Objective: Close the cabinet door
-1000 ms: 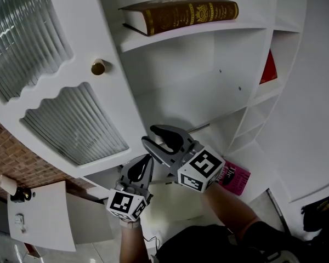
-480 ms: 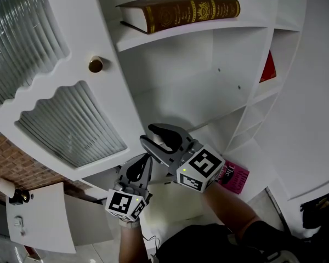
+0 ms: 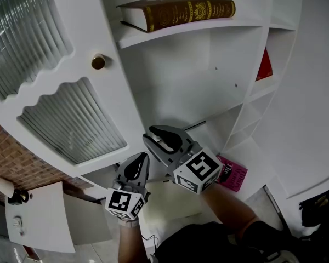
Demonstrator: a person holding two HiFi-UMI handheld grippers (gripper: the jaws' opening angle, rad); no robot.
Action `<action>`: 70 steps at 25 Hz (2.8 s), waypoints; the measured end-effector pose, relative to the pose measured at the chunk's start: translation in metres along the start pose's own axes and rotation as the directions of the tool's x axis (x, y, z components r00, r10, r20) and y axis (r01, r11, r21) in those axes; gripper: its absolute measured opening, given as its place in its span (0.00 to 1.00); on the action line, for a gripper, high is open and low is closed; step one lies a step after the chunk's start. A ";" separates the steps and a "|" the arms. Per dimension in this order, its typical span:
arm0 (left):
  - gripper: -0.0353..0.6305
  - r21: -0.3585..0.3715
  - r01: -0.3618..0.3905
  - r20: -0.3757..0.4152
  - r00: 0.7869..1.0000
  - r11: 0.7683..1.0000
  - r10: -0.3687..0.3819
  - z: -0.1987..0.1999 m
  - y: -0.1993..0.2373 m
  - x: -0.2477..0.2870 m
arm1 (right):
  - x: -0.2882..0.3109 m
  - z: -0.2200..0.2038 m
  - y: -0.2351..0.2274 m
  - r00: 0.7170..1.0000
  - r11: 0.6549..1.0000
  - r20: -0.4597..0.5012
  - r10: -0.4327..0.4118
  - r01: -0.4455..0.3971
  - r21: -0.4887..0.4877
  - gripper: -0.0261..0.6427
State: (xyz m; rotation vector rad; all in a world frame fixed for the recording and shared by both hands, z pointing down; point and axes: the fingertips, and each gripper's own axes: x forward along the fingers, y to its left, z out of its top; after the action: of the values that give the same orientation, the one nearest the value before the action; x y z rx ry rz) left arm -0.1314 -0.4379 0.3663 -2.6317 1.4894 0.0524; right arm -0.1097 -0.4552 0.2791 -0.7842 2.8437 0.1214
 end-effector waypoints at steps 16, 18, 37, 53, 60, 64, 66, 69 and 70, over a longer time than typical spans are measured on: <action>0.08 -0.054 -0.024 -0.030 0.999 0.998 0.022 -0.018 -0.015 -0.034 | -0.050 -0.028 0.018 0.995 0.996 -0.068 -0.076 0.078 0.030 0.14; 0.08 -0.059 -0.027 -0.037 0.999 0.998 0.025 -0.022 -0.019 -0.038 | -0.059 -0.034 0.021 0.993 0.995 -0.080 -0.089 0.092 0.032 0.14; 0.07 -0.143 0.020 -0.127 0.991 0.990 -0.038 -0.073 -0.073 -0.085 | -0.150 -0.106 0.060 0.961 0.975 -0.213 -0.175 0.199 0.095 0.13; 0.07 -0.203 0.031 -0.197 0.978 0.979 -0.072 -0.122 -0.099 -0.117 | -0.206 -0.164 0.073 0.917 0.946 -0.311 -0.248 0.299 0.128 0.13; 0.07 -0.215 0.015 -0.201 0.978 0.977 -0.059 -0.131 -0.104 -0.126 | -0.217 -0.171 0.077 0.905 0.944 -0.334 -0.265 0.314 0.102 0.13; 0.07 -0.206 0.010 -0.201 0.978 0.979 -0.052 -0.131 -0.106 -0.132 | -0.219 -0.173 0.082 0.902 0.950 -0.347 -0.257 0.302 0.082 0.13; 0.07 -0.206 0.005 -0.200 0.979 0.979 -0.047 -0.131 -0.106 -0.134 | -0.221 -0.174 0.084 0.903 0.952 -0.347 -0.253 0.297 0.080 0.13; 0.07 -0.204 0.001 -0.196 0.980 0.979 -0.042 -0.131 -0.107 -0.137 | -0.224 -0.175 0.087 0.907 0.949 -0.337 -0.253 0.300 0.096 0.13; 0.07 -0.203 0.001 -0.196 0.980 0.979 -0.041 -0.130 -0.108 -0.138 | -0.224 -0.175 0.089 0.907 0.950 -0.337 -0.252 0.298 0.093 0.13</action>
State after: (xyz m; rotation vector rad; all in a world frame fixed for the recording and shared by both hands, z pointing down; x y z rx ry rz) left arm -0.1136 -0.2805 0.5171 -2.8886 1.5937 -0.0679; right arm 0.0057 -0.2897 0.4984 -1.2655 2.9479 -0.2739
